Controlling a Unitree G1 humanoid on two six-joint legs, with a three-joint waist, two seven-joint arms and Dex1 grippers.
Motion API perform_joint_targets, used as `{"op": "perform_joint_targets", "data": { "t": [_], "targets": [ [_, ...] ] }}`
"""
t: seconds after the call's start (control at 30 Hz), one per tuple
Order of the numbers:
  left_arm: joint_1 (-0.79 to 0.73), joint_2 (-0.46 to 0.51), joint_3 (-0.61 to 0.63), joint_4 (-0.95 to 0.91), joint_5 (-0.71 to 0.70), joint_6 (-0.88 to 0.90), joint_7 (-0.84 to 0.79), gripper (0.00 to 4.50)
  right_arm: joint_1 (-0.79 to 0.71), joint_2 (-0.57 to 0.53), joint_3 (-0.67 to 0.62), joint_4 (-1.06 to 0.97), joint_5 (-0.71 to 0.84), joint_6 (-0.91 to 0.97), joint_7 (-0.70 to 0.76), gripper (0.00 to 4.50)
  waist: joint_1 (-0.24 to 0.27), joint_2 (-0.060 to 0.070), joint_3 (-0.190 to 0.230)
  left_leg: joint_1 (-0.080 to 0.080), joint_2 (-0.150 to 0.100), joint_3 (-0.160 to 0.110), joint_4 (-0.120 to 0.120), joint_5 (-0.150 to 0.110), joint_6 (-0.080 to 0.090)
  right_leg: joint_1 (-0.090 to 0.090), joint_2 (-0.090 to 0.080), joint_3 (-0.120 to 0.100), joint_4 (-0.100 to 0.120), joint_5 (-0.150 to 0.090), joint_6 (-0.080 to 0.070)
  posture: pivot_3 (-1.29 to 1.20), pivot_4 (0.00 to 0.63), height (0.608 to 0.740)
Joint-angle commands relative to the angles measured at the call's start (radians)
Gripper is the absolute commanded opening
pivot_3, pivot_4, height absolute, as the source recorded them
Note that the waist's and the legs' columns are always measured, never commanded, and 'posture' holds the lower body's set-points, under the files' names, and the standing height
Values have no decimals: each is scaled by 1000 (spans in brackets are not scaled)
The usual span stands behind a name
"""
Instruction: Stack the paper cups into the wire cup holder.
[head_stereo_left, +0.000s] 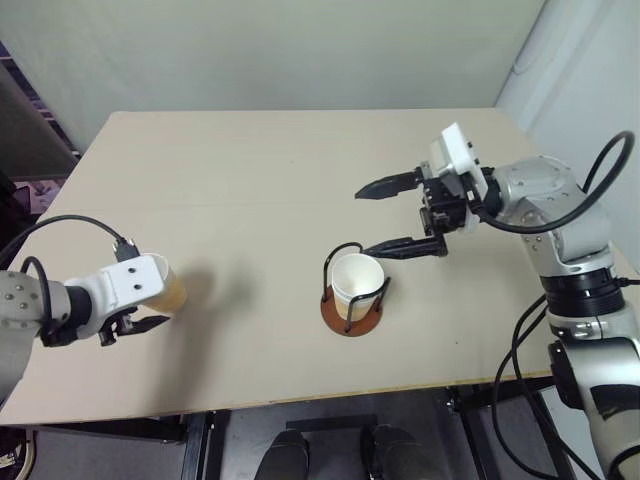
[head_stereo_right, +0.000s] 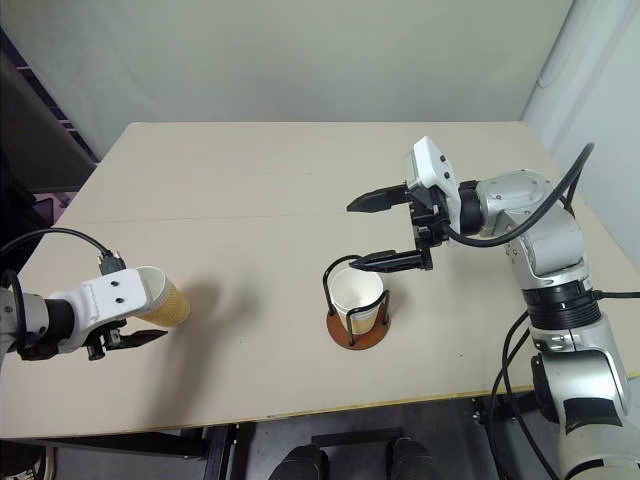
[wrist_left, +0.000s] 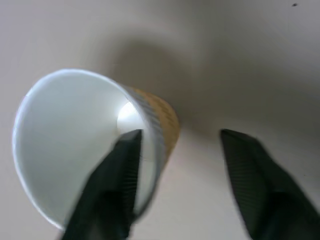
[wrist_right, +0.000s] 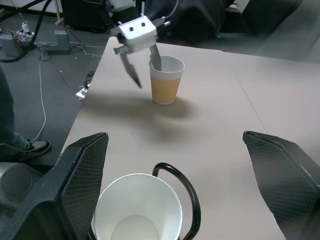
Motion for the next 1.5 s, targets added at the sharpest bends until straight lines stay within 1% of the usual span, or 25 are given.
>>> {"op": "perform_joint_targets", "data": {
  "t": [0.03,0.1,0.13,0.23,0.37,0.43,0.57,0.67,0.77,0.83,0.93,1.03,1.17,1.33,1.5],
  "targets": [
    [-38,8,-5,6,9,-12,6,981,10,-26,-24,-55,40,9,24,4500,0,0,0,0,0,0,0,0,0,0,0,0,0,0,0,0,150,740],
    [-47,9,-9,10,10,-13,2,227,11,-21,-36,-64,62,22,19,4500,0,0,0,0,0,0,0,0,0,0,0,0,0,1,1,0,150,740],
    [-50,9,-10,9,8,-12,-1,56,11,-21,-37,-68,68,26,18,4500,-1,0,0,0,0,0,0,0,0,0,0,0,0,1,2,0,150,740],
    [-63,5,-9,-7,-9,-15,-14,56,17,-26,-34,-77,73,26,15,4500,-2,0,0,0,0,0,0,0,0,0,0,0,0,1,2,0,150,740],
    [-108,-15,16,-68,-107,-27,-72,56,26,-36,-33,-83,75,24,17,4500,-1,0,0,0,0,0,1,0,0,0,0,0,0,1,2,0,150,740],
    [-209,-37,16,-120,-209,-28,-104,56,32,-56,-43,-85,80,24,28,4500,6,0,0,-1,0,0,1,0,0,0,0,0,0,2,3,0,150,740],
    [-558,-129,-50,-143,-414,-11,-136,56,83,-148,-88,-122,125,32,94,4500,28,-2,-1,-4,-1,-2,3,1,0,1,0,-2,-1,3,5,0,150,740],
    [-732,-198,-128,-116,-477,-22,-189,56,141,-231,-127,-128,120,20,108,4500,27,-1,-1,-3,-4,0,4,2,1,2,-2,0,-2,4,7,0,150,740],
    [-837,-266,-198,-70,-513,-43,-263,56,201,-316,-181,-97,101,1,104,4500,25,-1,-1,-2,-4,2,4,4,2,4,-3,2,-2,5,10,0,150,740],
    [-880,-296,-263,-37,-491,-76,-328,56,253,-369,-218,-86,88,-14,100,4500,22,-1,-1,-1,-4,2,4,4,2,4,-3,2,-3,5,11,0,150,740],
    [-933,-343,-336,7,-467,-120,-398,56,314,-414,-265,-88,86,-24,77,4500,17,-1,-1,-1,-3,3,5,4,3,4,-3,3,-2,5,12,0,150,740],
    [-970,-376,-393,42,-437,-155,-457,56,361,-434,-299,-102,88,-23,48,4500,12,-1,-1,0,-3,4,5,5,4,5,-3,4,-3,6,14,0,150,740],
    [-992,-417,-471,103,-361,-225,-516,56,414,-441,-332,-143,97,-13,9,4500,11,-1,-1,0,-3,5,6,5,7,7,-3,5,-4,6,18,0,150,740],
    [-998,-464,-546,158,-242,-319,-516,56,443,-441,-349,-178,108,0,-21,4500,11,-1,-1,1,-4,5,8,4,10,11,-3,8,-8,7,23,0,150,740],
    [-998,-528,-574,156,-205,-331,-493,56,462,-445,-358,-200,114,10,-44,4500,13,-1,-1,-1,-5,5,9,3,13,14,-3,8,-16,9,27,0,150,740]
  ]
}}
